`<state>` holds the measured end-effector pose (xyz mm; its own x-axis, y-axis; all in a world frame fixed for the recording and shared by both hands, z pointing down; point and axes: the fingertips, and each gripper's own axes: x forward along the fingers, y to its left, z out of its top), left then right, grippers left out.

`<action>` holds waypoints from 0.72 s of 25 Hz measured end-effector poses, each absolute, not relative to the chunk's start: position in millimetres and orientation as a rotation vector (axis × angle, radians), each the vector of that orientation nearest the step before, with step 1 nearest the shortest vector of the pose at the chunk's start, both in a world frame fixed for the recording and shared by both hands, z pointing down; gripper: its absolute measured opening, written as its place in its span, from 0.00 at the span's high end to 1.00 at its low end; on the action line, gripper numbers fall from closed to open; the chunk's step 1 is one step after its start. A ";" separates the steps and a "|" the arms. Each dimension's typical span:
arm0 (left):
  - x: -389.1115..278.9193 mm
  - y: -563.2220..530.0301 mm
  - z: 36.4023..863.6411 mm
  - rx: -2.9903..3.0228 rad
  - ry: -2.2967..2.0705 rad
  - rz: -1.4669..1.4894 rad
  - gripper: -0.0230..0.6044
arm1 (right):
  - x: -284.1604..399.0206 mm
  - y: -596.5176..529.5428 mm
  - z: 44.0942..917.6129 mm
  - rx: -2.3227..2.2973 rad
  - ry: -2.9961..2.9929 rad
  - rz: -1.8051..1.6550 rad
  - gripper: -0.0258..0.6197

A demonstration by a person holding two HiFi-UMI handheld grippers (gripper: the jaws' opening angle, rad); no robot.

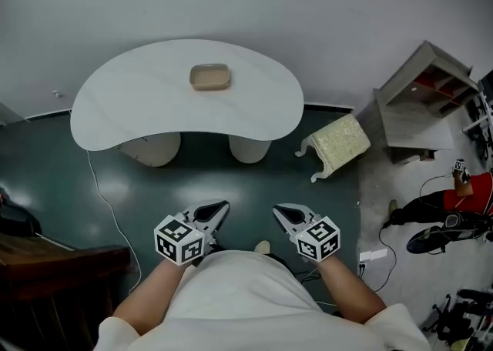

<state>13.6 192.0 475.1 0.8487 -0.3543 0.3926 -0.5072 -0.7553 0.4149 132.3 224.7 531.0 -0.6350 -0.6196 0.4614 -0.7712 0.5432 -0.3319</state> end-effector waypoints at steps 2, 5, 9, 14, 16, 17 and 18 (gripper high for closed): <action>-8.3 176.4 471.3 2.510 -0.638 0.369 0.94 | 109.1 207.8 527.3 1.126 -2.491 0.735 0.95; -46.2 152.4 470.1 2.532 -0.692 0.373 0.94 | 76.8 183.7 523.4 1.088 -2.495 0.728 0.95; -104.9 122.0 472.4 2.529 -0.777 0.377 0.93 | 45.0 144.9 526.0 1.137 -2.484 0.751 0.93; -165.5 91.2 484.5 2.535 -0.790 0.421 0.93 | 7.1 97.2 536.3 1.221 -2.479 0.900 0.85; -173.3 82.7 491.4 2.521 -0.785 0.416 0.93 | -1.6 90.9 541.1 1.207 -2.476 0.979 0.87; -173.5 77.5 493.1 2.513 -0.784 0.404 0.93 | -2.7 86.8 542.4 1.197 -2.474 1.011 0.87; -171.7 70.0 494.0 2.507 -0.785 0.391 0.93 | -1.2 79.1 543.3 1.192 -2.472 1.035 0.87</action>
